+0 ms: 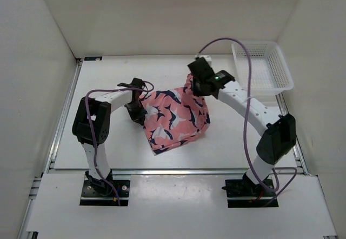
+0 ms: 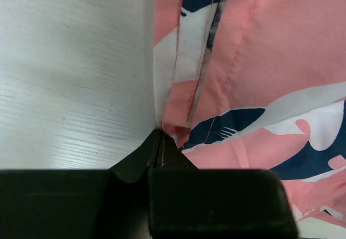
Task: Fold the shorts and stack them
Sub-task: Fold the shorts
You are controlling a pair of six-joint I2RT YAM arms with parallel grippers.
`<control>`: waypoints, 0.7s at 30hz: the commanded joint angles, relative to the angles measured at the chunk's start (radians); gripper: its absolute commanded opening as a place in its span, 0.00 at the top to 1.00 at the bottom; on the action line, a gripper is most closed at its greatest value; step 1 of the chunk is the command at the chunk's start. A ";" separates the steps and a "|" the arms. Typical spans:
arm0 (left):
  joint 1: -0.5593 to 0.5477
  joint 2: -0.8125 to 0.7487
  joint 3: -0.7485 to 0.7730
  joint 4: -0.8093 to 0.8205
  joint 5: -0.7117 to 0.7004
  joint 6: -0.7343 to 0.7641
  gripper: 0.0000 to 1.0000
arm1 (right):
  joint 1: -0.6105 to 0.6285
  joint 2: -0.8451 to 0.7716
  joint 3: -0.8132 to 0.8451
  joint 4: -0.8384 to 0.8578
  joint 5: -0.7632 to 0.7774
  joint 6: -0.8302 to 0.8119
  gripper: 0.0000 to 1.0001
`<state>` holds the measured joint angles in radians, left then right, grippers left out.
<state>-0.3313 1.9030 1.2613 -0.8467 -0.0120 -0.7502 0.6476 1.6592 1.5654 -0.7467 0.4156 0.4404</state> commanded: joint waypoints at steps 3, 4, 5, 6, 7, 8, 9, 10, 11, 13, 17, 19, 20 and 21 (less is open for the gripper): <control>-0.003 -0.004 0.027 0.029 0.015 0.008 0.90 | 0.219 0.145 0.180 -0.082 0.072 -0.063 1.00; -0.003 -0.013 0.027 0.029 0.015 0.008 0.90 | 0.268 0.183 0.199 -0.082 0.072 -0.063 1.00; -0.003 -0.013 0.017 0.029 0.024 0.008 0.90 | 0.289 0.201 0.215 -0.082 0.072 -0.072 1.00; 0.006 -0.013 0.016 0.029 0.024 0.008 0.90 | 0.308 0.235 0.247 -0.082 0.072 -0.072 1.00; 0.006 -0.013 0.016 0.029 0.024 0.008 0.90 | 0.338 0.250 0.263 -0.082 0.072 -0.072 1.00; 0.006 -0.024 0.006 0.029 0.024 0.008 0.90 | 0.351 0.266 0.277 -0.082 0.072 -0.072 1.00; 0.006 -0.024 0.006 0.029 0.024 0.008 0.90 | 0.360 0.295 0.294 -0.082 0.059 -0.072 1.00; 0.006 -0.024 0.006 0.029 0.024 0.008 0.90 | 0.374 0.309 0.321 -0.082 0.049 -0.072 1.00; 0.006 -0.024 0.006 0.029 0.024 0.008 0.90 | 0.374 0.321 0.334 -0.082 0.040 -0.081 1.00; 0.015 -0.033 -0.003 0.029 0.024 0.008 0.90 | 0.383 0.358 0.352 -0.082 0.017 -0.081 1.00; 0.035 -0.056 -0.003 0.011 0.024 0.017 0.90 | 0.383 0.395 0.373 -0.082 -0.017 -0.072 1.00; 0.058 -0.080 0.012 -0.021 0.024 0.026 0.90 | 0.383 0.406 0.383 -0.072 -0.038 -0.063 1.00; 0.069 -0.081 0.012 -0.035 0.024 0.037 0.90 | 0.383 0.406 0.383 -0.072 -0.055 -0.063 0.91; 0.095 -0.111 0.036 -0.051 0.024 0.037 0.82 | 0.383 0.406 0.383 -0.051 -0.095 -0.063 0.77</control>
<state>-0.2848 1.8935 1.2629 -0.8570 0.0040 -0.7319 1.0313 2.0624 1.9011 -0.8200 0.3943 0.3832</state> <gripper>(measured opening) 0.150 0.187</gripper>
